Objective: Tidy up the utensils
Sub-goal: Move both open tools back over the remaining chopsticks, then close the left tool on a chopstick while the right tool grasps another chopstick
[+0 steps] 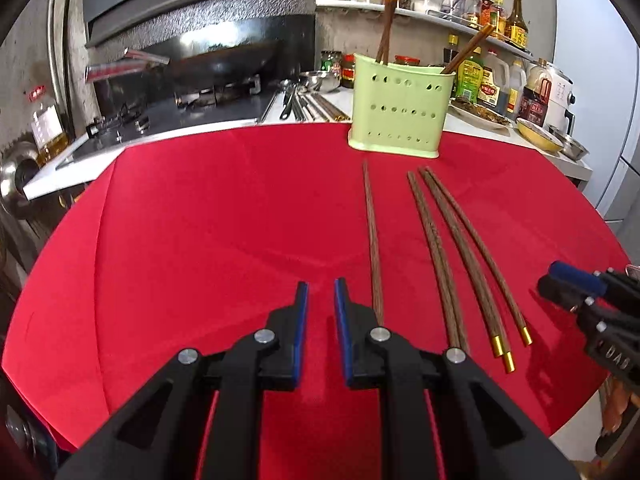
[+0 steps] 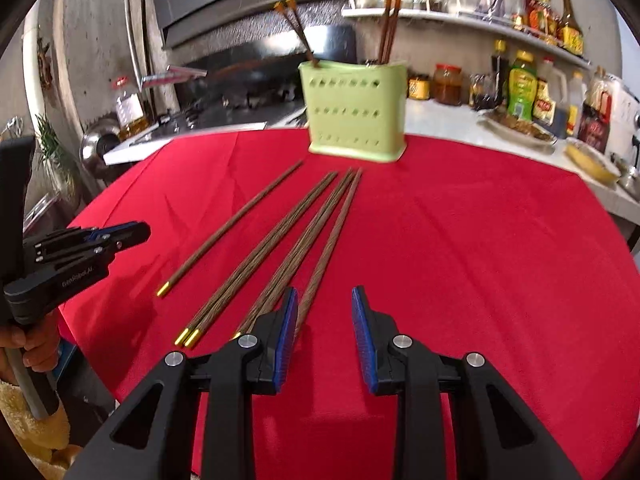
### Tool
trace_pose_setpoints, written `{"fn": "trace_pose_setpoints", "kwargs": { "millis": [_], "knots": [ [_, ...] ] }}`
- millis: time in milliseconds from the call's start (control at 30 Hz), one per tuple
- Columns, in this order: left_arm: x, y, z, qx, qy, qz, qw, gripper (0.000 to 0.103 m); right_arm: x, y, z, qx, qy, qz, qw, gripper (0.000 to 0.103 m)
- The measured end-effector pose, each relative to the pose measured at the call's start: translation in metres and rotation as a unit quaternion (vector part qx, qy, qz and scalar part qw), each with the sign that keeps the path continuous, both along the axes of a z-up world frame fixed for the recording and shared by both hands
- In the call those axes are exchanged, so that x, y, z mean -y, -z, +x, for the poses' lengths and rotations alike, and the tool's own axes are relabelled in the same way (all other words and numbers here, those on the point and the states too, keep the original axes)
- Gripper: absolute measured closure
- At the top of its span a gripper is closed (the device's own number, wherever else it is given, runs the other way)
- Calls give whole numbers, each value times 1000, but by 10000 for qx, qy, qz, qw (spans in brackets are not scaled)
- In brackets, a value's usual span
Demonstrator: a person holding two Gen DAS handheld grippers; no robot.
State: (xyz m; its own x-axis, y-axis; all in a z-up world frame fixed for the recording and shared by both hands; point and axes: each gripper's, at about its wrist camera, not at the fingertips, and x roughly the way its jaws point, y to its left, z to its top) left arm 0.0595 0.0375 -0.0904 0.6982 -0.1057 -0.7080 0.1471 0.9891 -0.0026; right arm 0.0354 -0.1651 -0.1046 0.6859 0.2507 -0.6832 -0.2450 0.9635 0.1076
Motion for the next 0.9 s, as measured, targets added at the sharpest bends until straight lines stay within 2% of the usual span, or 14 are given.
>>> {"fn": "trace_pose_setpoints", "kwargs": {
  "millis": [167,400,533,733,900],
  "knots": [
    [-4,5,2,-70,30,-81,9999,90,-11,8,9,-156,-35,-80,9998,76],
    [1,7,3,-106,270,-152,9995,90,-12,18,18,-304,-34,-224,9993,93],
    [13,9,3,-139,503,-138,9985,90,0,18,17,-276,57,-380,9989,95],
    [30,19,8,-427,774,-287,9957,90,34,19,17,-296,427,-334,9981,96],
    [38,23,13,-488,672,-92,9965,90,55,21,16,-266,658,-375,9968,96]
  ]
}}
